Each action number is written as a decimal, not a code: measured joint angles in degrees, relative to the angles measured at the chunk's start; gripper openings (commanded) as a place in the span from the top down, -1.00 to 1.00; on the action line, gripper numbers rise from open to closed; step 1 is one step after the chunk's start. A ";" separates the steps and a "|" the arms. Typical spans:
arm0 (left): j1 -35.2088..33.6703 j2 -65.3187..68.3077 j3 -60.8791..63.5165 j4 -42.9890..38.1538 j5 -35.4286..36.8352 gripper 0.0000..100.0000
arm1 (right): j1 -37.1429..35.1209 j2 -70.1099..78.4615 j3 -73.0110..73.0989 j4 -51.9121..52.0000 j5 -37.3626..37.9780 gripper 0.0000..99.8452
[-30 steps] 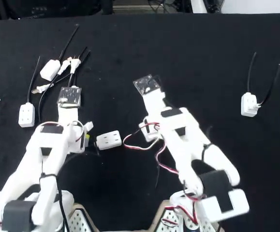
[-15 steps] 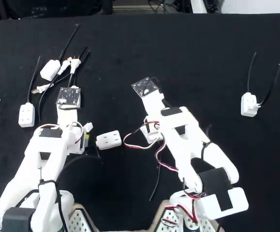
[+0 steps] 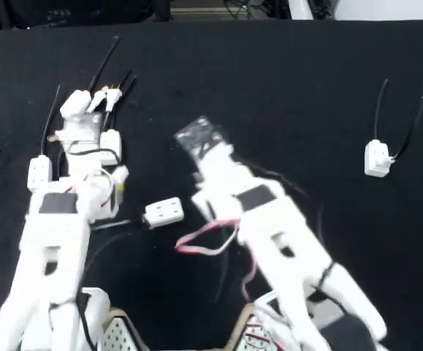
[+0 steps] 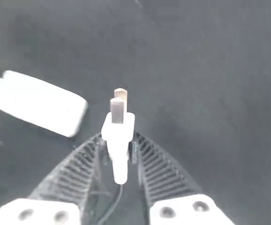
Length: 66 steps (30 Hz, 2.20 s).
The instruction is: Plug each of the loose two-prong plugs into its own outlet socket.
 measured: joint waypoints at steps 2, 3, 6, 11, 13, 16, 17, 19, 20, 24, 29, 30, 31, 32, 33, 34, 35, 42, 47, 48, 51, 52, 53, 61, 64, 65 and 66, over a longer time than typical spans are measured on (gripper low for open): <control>0.00 -6.07 2.29 -2.64 2.37 0.67 | -5.10 -3.87 1.23 -1.32 -1.49 0.98; 0.00 -9.14 4.04 -4.40 3.69 0.67 | -7.30 -5.27 2.37 -2.64 -2.73 0.98; 0.00 -18.29 10.55 -8.62 6.51 0.67 | -12.40 -8.18 6.77 -8.18 -7.65 0.98; 0.00 -32.09 17.67 -9.49 9.93 0.66 | -18.55 -11.25 16.26 -21.10 -10.46 0.98; 0.88 -37.10 20.13 -9.49 10.46 0.66 | -20.13 -11.52 18.64 -25.32 -10.55 0.98; 3.52 -44.48 22.33 -8.35 10.55 0.66 | -21.36 -11.52 19.16 -27.60 -10.55 0.98; 4.84 -47.03 22.59 -7.12 10.46 0.67 | -21.63 -11.52 19.25 -27.96 -10.55 0.98; 7.30 -51.60 23.03 -4.22 9.23 0.67 | -21.63 -11.52 19.25 -28.22 -10.55 0.98; 8.35 -53.19 23.21 -2.81 8.35 0.67 | -21.63 -11.52 19.25 -28.31 -10.55 0.98; 10.37 -58.37 25.93 -0.62 5.10 0.67 | -22.07 -11.52 19.25 -28.31 -10.55 0.98; 10.73 -57.85 27.43 -0.44 1.41 0.67 | -21.98 -11.52 19.25 -28.13 -10.55 0.98; 10.73 -57.58 27.52 -0.44 1.32 0.67 | -21.98 -11.52 19.25 -27.52 -10.55 0.98; 10.73 -57.32 27.96 -0.44 1.14 0.67 | -21.98 -11.52 19.25 -26.55 -10.55 0.98; 10.73 -56.53 28.22 -0.44 1.14 0.67 | -21.98 -11.52 19.25 -25.32 -10.55 0.98; 10.73 -56.26 28.75 -0.44 0.97 0.67 | -21.98 -11.69 19.25 -24.00 -10.55 0.98; 10.73 -56.26 29.19 -0.44 0.97 0.67 | -21.98 -12.40 19.25 -22.68 -10.55 0.98; 10.73 -56.26 29.36 -0.44 0.97 0.67 | -21.98 -13.63 19.25 -21.45 -10.55 0.98; 7.38 -56.35 29.98 -0.44 0.88 0.67 | -21.98 -24.62 19.25 -13.89 -10.55 0.98; 7.21 -56.44 29.98 -0.44 0.88 0.67 | -21.98 -29.80 19.25 -13.54 -8.97 0.98; 7.03 -56.26 29.98 -0.44 0.88 0.67 | -21.98 -30.07 19.25 -13.36 -8.35 0.98; 6.95 -56.26 29.19 -0.44 0.88 0.67 | -21.98 -30.15 19.43 -13.19 -7.65 0.98; 6.95 -56.26 28.40 -0.44 0.88 0.67 | -21.98 -30.07 19.43 -13.19 -7.38 0.98; 6.95 -56.26 27.52 -0.44 1.05 0.67 | -21.98 -29.71 19.43 -13.19 -7.38 0.98; 10.73 -56.35 25.32 -0.44 3.87 0.66 | -21.98 -26.20 20.31 -17.05 -7.38 0.98; 12.75 -56.88 25.32 -0.53 3.52 0.67 | -21.98 -26.20 20.31 -17.14 -7.38 0.98; 13.01 -56.97 25.32 -0.53 2.64 0.67 | -21.98 -26.20 20.31 -17.14 -7.30 0.98; 13.19 -56.97 25.58 -0.53 1.67 0.66 | -21.98 -26.20 20.31 -17.14 -7.30 0.98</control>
